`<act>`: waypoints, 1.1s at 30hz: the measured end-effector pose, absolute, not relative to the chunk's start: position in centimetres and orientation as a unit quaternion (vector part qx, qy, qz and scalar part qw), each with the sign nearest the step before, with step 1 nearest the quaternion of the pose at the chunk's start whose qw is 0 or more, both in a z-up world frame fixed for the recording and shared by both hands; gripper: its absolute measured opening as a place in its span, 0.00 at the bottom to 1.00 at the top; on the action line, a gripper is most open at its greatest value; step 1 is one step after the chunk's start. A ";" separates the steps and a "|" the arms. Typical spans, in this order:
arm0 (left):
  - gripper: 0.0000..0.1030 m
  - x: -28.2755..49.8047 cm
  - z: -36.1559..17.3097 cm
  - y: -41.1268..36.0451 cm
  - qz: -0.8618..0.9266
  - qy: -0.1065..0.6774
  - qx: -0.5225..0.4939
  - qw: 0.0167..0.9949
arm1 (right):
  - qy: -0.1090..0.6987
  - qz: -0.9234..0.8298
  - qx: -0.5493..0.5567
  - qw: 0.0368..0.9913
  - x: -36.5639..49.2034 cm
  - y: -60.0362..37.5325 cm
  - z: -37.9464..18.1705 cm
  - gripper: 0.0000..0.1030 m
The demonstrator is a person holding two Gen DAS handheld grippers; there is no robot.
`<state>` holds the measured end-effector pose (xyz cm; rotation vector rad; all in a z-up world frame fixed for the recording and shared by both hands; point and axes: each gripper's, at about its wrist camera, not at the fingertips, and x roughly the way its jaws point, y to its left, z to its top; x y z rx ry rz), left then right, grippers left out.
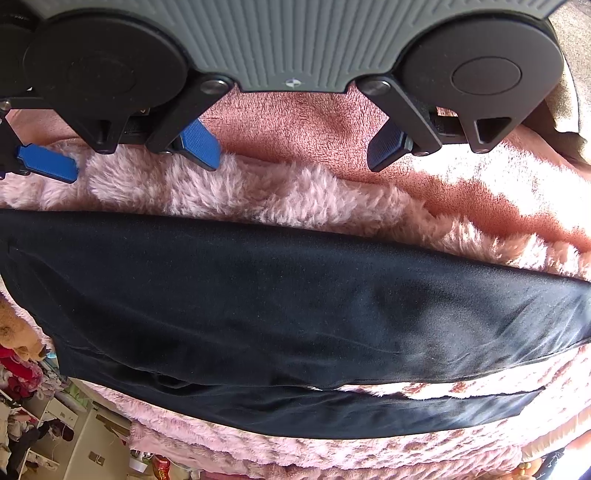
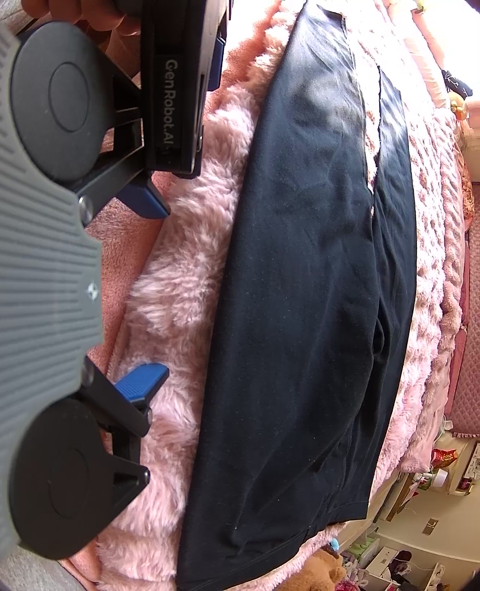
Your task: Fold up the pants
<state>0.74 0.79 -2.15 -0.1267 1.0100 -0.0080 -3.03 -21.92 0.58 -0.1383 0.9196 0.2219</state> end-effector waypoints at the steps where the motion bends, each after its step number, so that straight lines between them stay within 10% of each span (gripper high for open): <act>1: 1.00 0.6 -2.0 0.9 -0.006 0.481 -0.063 0.875 | 0.439 0.108 -0.063 0.890 -3.1 -22.0 0.8 0.79; 13: 0.99 0.1 1.6 6.2 0.026 0.399 -0.169 0.901 | 0.408 0.046 0.176 0.895 -2.5 -34.4 4.0 0.79; 19: 0.99 0.9 1.3 7.4 0.031 0.405 -0.193 0.893 | 0.371 -0.019 0.343 0.862 -3.6 -44.2 2.7 0.39; 33: 0.97 1.1 1.2 11.2 0.100 0.388 -0.189 0.897 | 0.321 -0.051 0.527 0.785 -2.2 -51.4 -0.8 0.22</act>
